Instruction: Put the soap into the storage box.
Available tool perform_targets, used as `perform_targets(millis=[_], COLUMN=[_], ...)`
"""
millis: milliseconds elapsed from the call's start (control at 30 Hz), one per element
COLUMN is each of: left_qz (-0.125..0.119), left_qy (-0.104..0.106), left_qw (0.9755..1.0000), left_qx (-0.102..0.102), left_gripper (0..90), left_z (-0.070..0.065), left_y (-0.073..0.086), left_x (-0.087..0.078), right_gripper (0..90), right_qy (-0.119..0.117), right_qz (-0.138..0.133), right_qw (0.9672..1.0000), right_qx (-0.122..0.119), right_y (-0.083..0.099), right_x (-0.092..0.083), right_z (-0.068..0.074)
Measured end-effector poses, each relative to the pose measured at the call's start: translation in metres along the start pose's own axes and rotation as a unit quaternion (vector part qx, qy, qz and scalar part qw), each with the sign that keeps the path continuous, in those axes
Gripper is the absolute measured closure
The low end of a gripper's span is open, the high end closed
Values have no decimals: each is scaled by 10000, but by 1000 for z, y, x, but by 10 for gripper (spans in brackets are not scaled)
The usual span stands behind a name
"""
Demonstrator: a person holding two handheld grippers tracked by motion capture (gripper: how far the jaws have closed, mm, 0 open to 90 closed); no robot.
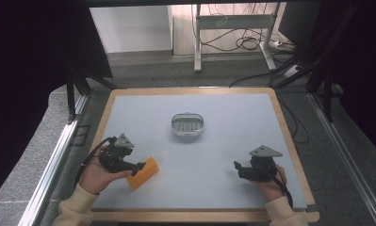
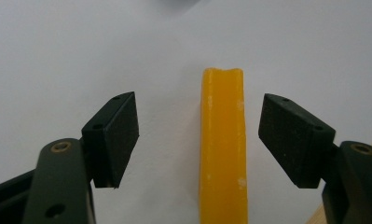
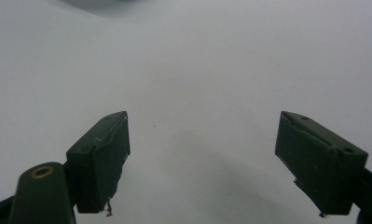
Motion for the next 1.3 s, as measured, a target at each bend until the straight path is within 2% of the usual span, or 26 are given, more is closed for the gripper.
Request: perform_targets(millis=[233, 467, 600, 733, 933, 1233, 1300], left_qz=[160, 466, 553, 789, 967, 1170, 1267], left_qy=[-19, 72, 81, 44, -12, -126, -135], left_qw=[9999, 9989, 9984, 9968, 9953, 9930, 9918], left_qx=[11, 62, 64, 85, 80, 43, 61], left_gripper=[286, 285, 283, 287, 300, 393, 431], left_z=[-1, -8, -11, -14, -13, -12, -12], left_y=[3, 8, 10, 15, 19, 24, 25], left_x=[11, 29, 36, 47, 55, 67, 69], right_gripper=[184, 185, 185, 185, 185, 185, 185], right_qy=[6, 23, 26, 5, 9, 8, 8], right_qz=[33, 72, 81, 115, 137, 171, 176], right_qw=[10000, 10000, 10000, 9999, 9999, 9998, 9998], right_qx=[-13, -26, -30, -57, -74, -68, -69], right_y=[1, 2, 3, 4, 4, 5, 5], right_x=[0, 1, 1, 2, 3, 3, 3], right_z=[0, 0, -1, 0, 1, 1, 1])
Point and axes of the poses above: each handheld gripper's, and its own axes: x roughly forward along the jaws, y roughly out of its underside, z roughly to its left, the point moved 10 cm from there along x, roughly forward along the jaws, and after that the axes turned 2 degrees about -x, right-handed, at the moved point
